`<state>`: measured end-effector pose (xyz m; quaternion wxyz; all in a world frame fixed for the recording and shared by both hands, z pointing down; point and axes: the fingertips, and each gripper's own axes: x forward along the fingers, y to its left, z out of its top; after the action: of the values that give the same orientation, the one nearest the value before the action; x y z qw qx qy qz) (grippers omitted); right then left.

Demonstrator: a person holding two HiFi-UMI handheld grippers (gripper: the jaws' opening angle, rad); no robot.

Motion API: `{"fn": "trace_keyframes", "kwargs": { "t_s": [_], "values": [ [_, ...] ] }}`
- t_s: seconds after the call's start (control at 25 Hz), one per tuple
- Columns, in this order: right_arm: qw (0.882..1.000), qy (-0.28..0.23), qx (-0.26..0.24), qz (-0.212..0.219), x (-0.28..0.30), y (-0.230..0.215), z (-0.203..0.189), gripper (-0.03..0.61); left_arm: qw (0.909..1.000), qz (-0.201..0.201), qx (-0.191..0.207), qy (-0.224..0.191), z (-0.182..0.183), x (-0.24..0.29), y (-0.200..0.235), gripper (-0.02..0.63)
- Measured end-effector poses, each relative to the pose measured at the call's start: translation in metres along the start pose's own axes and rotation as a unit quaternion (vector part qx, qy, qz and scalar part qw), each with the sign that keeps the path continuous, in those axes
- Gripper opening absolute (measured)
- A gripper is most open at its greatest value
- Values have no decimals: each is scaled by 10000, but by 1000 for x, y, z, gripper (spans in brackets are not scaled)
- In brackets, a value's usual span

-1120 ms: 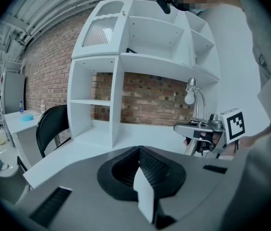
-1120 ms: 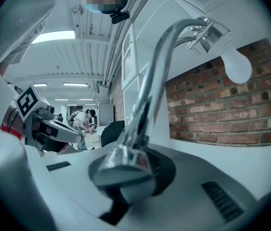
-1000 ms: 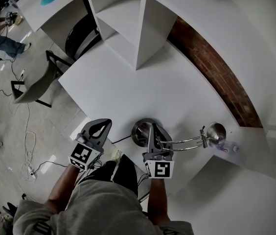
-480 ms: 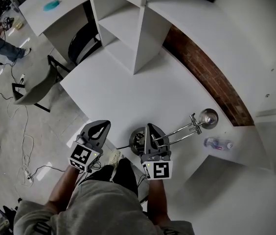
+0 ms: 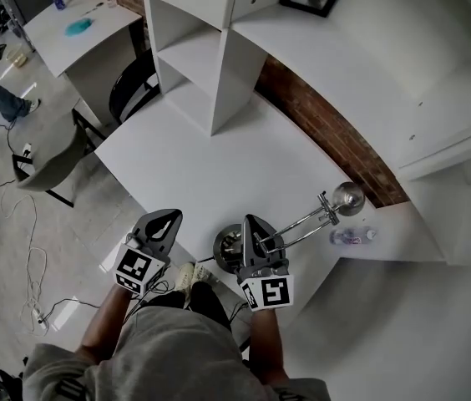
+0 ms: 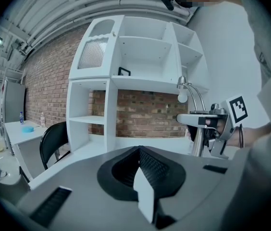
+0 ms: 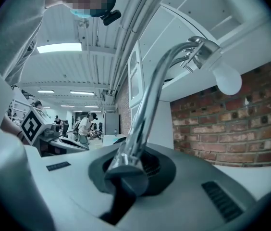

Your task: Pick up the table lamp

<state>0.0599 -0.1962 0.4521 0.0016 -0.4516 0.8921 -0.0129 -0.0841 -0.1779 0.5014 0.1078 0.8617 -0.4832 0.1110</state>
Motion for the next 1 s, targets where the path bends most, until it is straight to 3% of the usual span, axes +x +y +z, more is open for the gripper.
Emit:
{"fn": "trace_keyframes", "kwargs": {
  "t_s": [0.48, 1.0],
  "values": [
    [9979, -6, -80, -649, -71, -12, 28, 18, 9989, -21, 254, -396, 30, -21, -8, 3],
    [9852, -87, -225, -1695, -151, -14, 38, 18, 9962, -589, 398, -497, 33, -20, -40, 3]
  ]
}}
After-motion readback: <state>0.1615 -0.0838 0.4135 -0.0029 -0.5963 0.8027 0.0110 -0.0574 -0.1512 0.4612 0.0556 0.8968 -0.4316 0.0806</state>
